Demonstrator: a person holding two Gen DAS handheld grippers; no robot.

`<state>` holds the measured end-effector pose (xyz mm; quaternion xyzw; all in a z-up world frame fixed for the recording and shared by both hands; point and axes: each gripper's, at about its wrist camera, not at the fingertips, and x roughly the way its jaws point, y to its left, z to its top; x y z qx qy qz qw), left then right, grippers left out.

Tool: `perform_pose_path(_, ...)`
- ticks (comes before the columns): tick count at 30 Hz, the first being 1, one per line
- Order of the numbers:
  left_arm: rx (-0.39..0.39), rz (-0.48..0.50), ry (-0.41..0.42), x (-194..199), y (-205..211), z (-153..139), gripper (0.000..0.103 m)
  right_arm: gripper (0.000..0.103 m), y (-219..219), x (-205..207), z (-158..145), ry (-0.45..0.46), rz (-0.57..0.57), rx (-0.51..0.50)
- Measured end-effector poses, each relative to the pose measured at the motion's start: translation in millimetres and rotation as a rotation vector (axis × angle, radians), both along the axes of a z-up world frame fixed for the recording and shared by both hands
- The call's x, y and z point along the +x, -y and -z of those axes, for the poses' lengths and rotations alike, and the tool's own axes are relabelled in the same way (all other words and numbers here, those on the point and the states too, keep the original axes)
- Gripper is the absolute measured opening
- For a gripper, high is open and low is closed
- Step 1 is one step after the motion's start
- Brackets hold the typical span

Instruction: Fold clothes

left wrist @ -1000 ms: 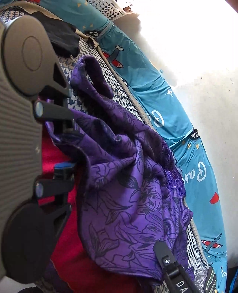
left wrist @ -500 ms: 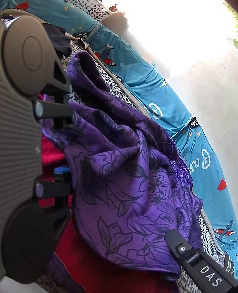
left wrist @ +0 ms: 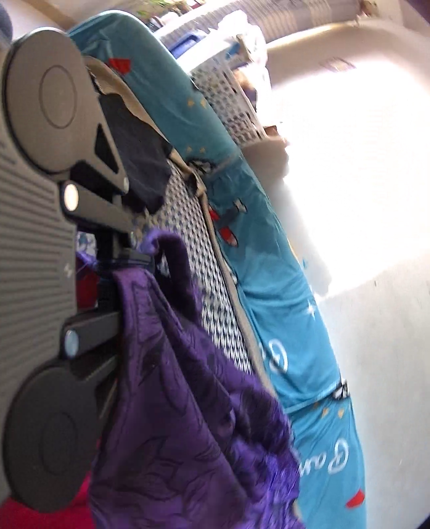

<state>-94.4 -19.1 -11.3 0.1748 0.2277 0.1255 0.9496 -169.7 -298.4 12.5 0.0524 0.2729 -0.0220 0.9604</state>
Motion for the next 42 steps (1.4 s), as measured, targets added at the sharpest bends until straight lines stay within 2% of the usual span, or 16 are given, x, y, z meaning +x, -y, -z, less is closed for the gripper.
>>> perform_pose_path(4,-0.058,-0.108,-0.022,10.0,-28.2,-0.6,0.007,0.04,9.1,-9.9,3.3,-0.031,0.011,-0.004)
perform_pose_path(9,-0.089,-0.169,-0.005,9.1,-46.5,-7.2,0.01,0.043,19.7,-26.1,10.1,-0.071,0.031,-0.028)
perform_pose_path(15,-0.182,-0.249,0.017,11.3,-69.1,-19.7,0.011,0.048,26.2,-40.4,18.1,-0.121,0.013,-0.032)
perform_pose_path(19,-0.184,-0.279,0.055,8.5,-75.1,-27.2,0.012,0.054,20.3,-41.1,25.2,-0.169,-0.023,-0.048)
perform_pose_path(23,-0.213,-0.311,0.034,11.1,-86.3,-27.0,0.013,0.055,13.0,-40.0,31.9,-0.209,-0.023,-0.085)
perform_pose_path(27,-0.207,-0.312,0.023,9.8,-86.8,-25.0,0.014,0.056,12.7,-38.2,38.6,-0.26,-0.007,-0.107)
perform_pose_path(31,-0.214,-0.321,0.035,8.5,-88.0,-27.0,0.017,0.056,19.3,-39.9,40.2,-0.279,-0.013,-0.063)
perform_pose_path(40,-0.247,-0.348,0.048,7.5,-96.3,-29.2,0.022,0.055,23.3,-42.4,44.3,-0.283,0.042,-0.069)
perform_pose_path(42,-0.25,-0.351,0.046,7.5,-96.9,-29.0,0.023,0.051,21.0,-41.5,46.3,-0.298,0.023,-0.079)
